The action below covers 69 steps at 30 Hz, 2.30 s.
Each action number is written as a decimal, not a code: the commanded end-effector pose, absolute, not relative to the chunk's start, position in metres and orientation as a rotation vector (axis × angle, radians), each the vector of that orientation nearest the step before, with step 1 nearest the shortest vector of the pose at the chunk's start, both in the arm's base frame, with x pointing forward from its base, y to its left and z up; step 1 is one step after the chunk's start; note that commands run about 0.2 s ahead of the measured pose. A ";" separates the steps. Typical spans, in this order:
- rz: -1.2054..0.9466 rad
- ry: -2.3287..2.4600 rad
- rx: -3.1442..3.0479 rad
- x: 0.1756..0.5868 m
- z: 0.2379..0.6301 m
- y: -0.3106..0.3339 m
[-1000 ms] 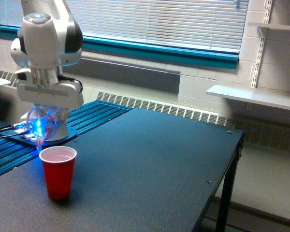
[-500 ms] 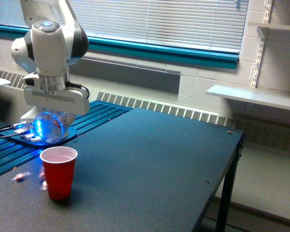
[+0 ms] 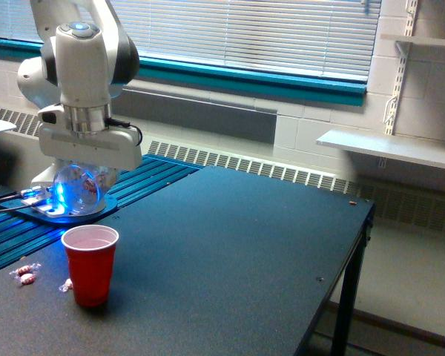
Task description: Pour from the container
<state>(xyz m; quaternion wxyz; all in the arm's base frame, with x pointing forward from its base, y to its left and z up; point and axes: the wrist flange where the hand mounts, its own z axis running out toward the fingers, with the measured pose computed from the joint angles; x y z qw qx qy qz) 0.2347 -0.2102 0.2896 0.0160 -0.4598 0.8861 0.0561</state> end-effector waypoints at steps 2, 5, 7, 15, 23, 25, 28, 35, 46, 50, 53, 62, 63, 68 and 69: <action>0.206 2.762 -1.390 0.237 0.291 -0.206; 0.229 2.759 -1.381 0.237 0.289 -0.206; 0.249 2.755 -1.373 0.238 0.287 -0.206; 0.303 2.743 -1.350 0.250 0.282 -0.203; 0.286 2.732 -1.371 0.271 0.286 -0.214; 0.283 2.721 -1.379 0.277 0.287 -0.216; 0.287 2.713 -1.392 0.283 0.287 -0.219; 0.275 2.710 -1.374 0.291 0.287 -0.225; 0.320 2.692 -1.366 0.294 0.278 -0.220; 0.351 2.679 -1.349 0.294 0.273 -0.215; 0.356 2.679 -1.342 0.294 0.272 -0.217; 0.370 2.678 -1.337 0.293 0.270 -0.218; 0.368 2.679 -1.341 0.294 0.270 -0.218; 0.361 2.676 -1.372 0.296 0.272 -0.219; 0.358 2.676 -1.377 0.296 0.273 -0.219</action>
